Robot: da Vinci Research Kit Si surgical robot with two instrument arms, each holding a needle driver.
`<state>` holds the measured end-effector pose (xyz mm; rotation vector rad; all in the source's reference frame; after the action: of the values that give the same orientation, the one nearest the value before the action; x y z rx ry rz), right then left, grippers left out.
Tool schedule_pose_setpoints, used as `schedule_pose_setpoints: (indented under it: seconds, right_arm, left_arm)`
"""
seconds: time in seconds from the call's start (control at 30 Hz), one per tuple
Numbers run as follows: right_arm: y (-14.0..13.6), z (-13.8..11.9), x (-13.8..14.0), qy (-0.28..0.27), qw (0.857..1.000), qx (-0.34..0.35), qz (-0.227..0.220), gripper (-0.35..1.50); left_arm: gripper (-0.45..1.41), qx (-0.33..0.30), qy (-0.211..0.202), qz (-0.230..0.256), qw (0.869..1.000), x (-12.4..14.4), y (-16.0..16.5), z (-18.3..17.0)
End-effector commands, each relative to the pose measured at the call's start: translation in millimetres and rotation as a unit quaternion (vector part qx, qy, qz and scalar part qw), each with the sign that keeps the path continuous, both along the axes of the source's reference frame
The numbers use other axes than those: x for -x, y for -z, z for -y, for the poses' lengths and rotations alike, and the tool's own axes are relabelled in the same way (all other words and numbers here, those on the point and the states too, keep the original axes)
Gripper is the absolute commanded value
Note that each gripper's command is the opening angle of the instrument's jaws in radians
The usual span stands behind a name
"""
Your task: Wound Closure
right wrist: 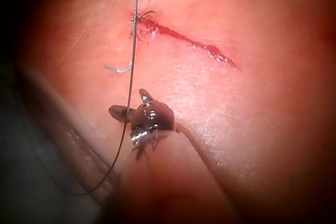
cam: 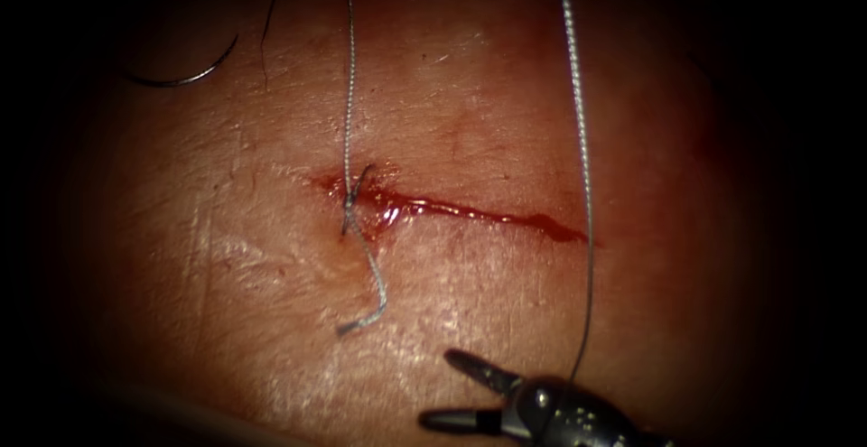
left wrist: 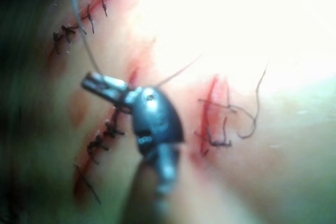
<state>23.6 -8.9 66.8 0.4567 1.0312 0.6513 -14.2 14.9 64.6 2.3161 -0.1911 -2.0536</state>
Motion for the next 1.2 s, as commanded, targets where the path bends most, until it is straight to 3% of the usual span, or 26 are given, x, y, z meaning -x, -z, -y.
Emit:
schedule_pose_setpoints:
  seconds: [0.03,0.17,0.3,0.6,0.83,1.03,1.2]
  right_arm:
    - [1.2,-1.6,1.2,0.011,1.0,0.005,0.004,1.45]
    - [3.9,-7.2,2.9,-0.041,0.998,0.044,-0.034,1.36]
    - [4.2,-11.9,0.7,-0.067,0.995,0.058,-0.049,1.41]
    - [-2.3,-18.8,-6.6,-0.073,0.993,0.076,-0.046,1.46]
    - [-6.6,-19.8,-11.1,-0.055,0.994,0.071,-0.054,1.48]
    - [-7.8,-19.6,-13.4,-0.056,0.995,0.063,-0.058,1.48]
    - [-7.8,-20.1,-14.6,-0.054,0.995,0.06,-0.063,1.48]
  left_arm:
    - [-0.45,0.0,-0.002,0.004,1.0,0.7,0.3,0.9]
    - [-0.45,-0.002,-0.008,0.011,1.0,1.5,2.4,3.6]
    - [-0.45,-0.003,-0.002,0.02,1.0,1.9,4.2,5.9]
    - [-0.45,-0.017,0.001,0.047,0.999,1.3,8.8,9.7]
    - [-0.45,-0.03,-0.002,0.06,0.998,2.2,13.2,11.3]
    - [-0.45,-0.038,-0.006,0.072,0.997,2.3,17.0,11.6]
    - [-0.45,-0.035,-0.006,0.076,0.996,3.3,18.0,12.1]
